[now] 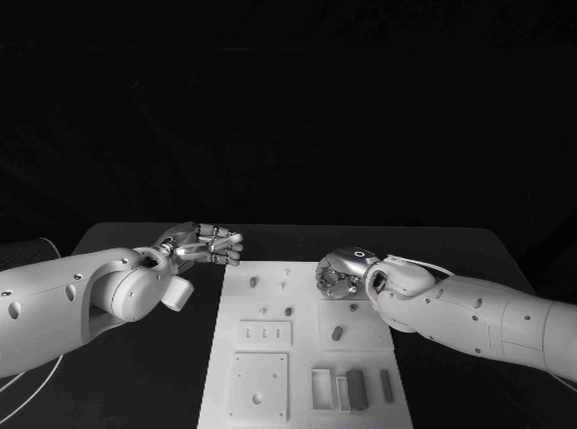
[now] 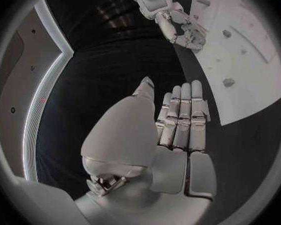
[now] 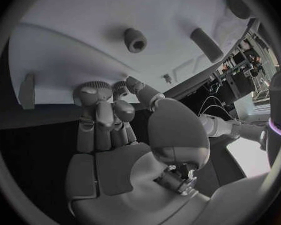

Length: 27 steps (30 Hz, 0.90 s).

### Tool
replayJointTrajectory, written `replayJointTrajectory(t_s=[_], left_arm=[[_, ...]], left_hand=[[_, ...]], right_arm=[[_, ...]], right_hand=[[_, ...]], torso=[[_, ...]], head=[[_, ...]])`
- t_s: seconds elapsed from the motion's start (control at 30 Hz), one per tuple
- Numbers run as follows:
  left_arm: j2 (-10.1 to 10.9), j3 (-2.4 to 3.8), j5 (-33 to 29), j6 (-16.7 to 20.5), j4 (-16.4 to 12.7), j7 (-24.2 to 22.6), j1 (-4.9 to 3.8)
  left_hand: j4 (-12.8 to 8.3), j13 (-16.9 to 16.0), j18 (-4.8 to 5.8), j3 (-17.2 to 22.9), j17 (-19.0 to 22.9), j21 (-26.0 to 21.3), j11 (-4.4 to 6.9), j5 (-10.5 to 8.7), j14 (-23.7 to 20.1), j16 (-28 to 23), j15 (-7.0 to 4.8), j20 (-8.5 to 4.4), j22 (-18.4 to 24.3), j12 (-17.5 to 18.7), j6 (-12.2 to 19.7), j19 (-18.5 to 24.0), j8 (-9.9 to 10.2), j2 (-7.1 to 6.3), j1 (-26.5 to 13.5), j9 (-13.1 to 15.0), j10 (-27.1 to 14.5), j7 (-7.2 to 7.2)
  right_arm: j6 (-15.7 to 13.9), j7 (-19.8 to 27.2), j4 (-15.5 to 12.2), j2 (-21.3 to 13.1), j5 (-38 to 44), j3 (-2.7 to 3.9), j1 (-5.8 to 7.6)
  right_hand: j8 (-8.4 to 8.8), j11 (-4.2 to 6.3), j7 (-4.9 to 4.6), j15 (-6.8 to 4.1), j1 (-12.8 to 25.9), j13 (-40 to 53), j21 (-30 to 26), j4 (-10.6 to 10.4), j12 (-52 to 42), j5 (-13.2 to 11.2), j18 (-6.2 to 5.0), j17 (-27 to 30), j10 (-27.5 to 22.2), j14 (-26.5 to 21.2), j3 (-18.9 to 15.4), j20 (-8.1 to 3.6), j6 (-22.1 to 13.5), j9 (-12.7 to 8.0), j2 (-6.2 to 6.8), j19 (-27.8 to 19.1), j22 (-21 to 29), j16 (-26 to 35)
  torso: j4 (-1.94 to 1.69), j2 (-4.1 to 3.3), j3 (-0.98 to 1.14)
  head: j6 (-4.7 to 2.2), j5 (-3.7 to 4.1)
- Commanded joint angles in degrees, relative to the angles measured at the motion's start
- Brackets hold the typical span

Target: Assemble the parts on the task board

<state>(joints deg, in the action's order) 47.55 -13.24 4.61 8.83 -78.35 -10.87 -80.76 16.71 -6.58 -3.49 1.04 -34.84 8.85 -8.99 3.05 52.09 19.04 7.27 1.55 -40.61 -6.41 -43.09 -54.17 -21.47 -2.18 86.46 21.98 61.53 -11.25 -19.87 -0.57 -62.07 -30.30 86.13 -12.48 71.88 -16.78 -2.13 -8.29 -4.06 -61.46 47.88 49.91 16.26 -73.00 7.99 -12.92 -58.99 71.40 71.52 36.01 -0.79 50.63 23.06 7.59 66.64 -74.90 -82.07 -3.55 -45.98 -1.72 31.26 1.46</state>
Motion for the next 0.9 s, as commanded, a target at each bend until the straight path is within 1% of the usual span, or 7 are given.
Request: replayJointTrajectory(t_s=[0.03, 0.2, 0.4, 0.6, 0.77, 0.9], left_arm=[[-0.11, 0.05, 0.10, -0.20, -0.07, -0.39, -0.08], [-0.12, 0.05, 0.10, -0.22, -0.07, -0.40, -0.08], [-0.17, 0.05, 0.10, -0.23, -0.05, -0.40, -0.08], [-0.11, 0.05, 0.10, -0.18, -0.02, -0.37, -0.08], [-0.08, 0.05, 0.10, -0.13, -0.03, -0.37, -0.08], [-0.10, 0.05, 0.10, -0.13, -0.02, -0.37, -0.08]], left_hand=[[0.01, 0.06, -1.09, 0.01, -0.08, -0.36, -0.04, 0.10, 0.09, -0.38, 0.32, 0.28, 0.07, 0.24, 0.19, 0.05, 0.30, -0.01, 0.42, -0.10, 0.50, -0.55], [0.01, 0.06, -1.09, 0.00, -0.09, -0.36, -0.04, 0.10, 0.10, -0.39, 0.32, 0.28, 0.07, 0.26, 0.18, 0.05, 0.30, -0.01, 0.44, -0.09, 0.51, -0.55], [0.01, 0.06, -1.09, 0.00, -0.11, -0.37, -0.04, 0.10, 0.10, -0.41, 0.32, 0.28, 0.07, 0.27, 0.17, 0.05, 0.30, 0.00, 0.46, -0.09, 0.53, -0.55], [0.00, 0.06, -1.10, 0.01, -0.12, -0.37, -0.03, 0.11, 0.10, -0.42, 0.32, 0.27, 0.06, 0.27, 0.16, 0.05, 0.30, 0.01, 0.49, -0.09, 0.54, -0.54], [-0.01, 0.06, -1.10, 0.02, -0.13, -0.38, -0.03, 0.11, 0.11, -0.42, 0.32, 0.27, 0.06, 0.28, 0.16, 0.05, 0.30, 0.02, 0.52, -0.09, 0.55, -0.54], [-0.01, 0.06, -1.10, 0.02, -0.14, -0.38, -0.03, 0.11, 0.12, -0.44, 0.32, 0.27, 0.06, 0.29, 0.15, 0.05, 0.29, 0.03, 0.54, -0.09, 0.56, -0.54]], right_arm=[[1.23, 0.48, -0.03, 0.02, 1.27, 0.01, 0.01], [1.32, 0.59, 0.02, 0.01, 1.43, 0.01, 0.01], [1.39, 0.61, -0.05, 0.08, 1.65, 0.01, 0.01], [1.27, 0.64, -0.01, 0.05, 1.77, 0.01, 0.00], [0.99, 0.85, 0.00, 0.03, 1.78, 0.01, 0.00], [0.49, 1.09, -0.16, 0.04, 1.78, 0.01, 0.00]], right_hand=[[-0.49, 0.58, 0.26, -0.30, -0.11, -0.06, 0.03, 0.27, -0.34, -0.02, -2.08, -0.05, -0.02, 0.13, 0.13, -0.38, 0.84, 0.31, -0.72, -0.10, -1.07, -0.22], [-1.09, 0.99, 0.68, -0.68, -0.26, -0.08, 0.05, 0.29, -0.35, -0.12, -2.08, 0.00, -0.06, 0.06, 0.07, -0.39, 1.76, 0.78, -0.92, -0.17, -1.09, -0.21], [-1.61, 1.32, 1.03, -0.98, -0.29, -0.10, 0.06, 0.28, -0.35, -0.18, -2.08, -0.07, -0.07, 0.11, -0.01, -0.40, 2.58, 1.23, -1.13, -0.22, -1.09, -0.26], [-1.92, 1.53, 1.23, -1.15, -0.40, -0.10, 0.06, 0.32, -0.34, -0.19, -2.08, 0.03, -0.08, 0.02, 0.01, -0.41, 3.07, 1.53, -1.36, -0.27, -1.10, -0.22], [-2.30, 1.74, 1.47, -1.35, -0.43, -0.09, 0.07, 0.30, -0.34, -0.18, -2.08, 0.04, -0.08, 0.00, 0.01, -0.41, 3.68, 1.89, -1.75, -0.31, -1.09, -0.22], [-2.88, 2.11, 1.85, -1.63, -0.20, -0.07, 0.10, 0.25, -0.33, -0.15, -2.08, 0.01, -0.08, 0.02, -0.05, -0.39, 4.65, 2.45, -2.22, -0.34, -1.10, -0.26]], torso=[[0.03, 0.00, 0.02], [0.08, 0.03, 0.03], [0.05, 0.00, 0.02], [0.03, -0.01, 0.01], [0.08, 0.00, 0.03], [0.08, -0.01, 0.06]], head=[[0.14, 0.03], [0.28, 0.03], [0.09, 0.04], [0.13, 0.03], [0.14, 0.06], [0.10, 0.04]])
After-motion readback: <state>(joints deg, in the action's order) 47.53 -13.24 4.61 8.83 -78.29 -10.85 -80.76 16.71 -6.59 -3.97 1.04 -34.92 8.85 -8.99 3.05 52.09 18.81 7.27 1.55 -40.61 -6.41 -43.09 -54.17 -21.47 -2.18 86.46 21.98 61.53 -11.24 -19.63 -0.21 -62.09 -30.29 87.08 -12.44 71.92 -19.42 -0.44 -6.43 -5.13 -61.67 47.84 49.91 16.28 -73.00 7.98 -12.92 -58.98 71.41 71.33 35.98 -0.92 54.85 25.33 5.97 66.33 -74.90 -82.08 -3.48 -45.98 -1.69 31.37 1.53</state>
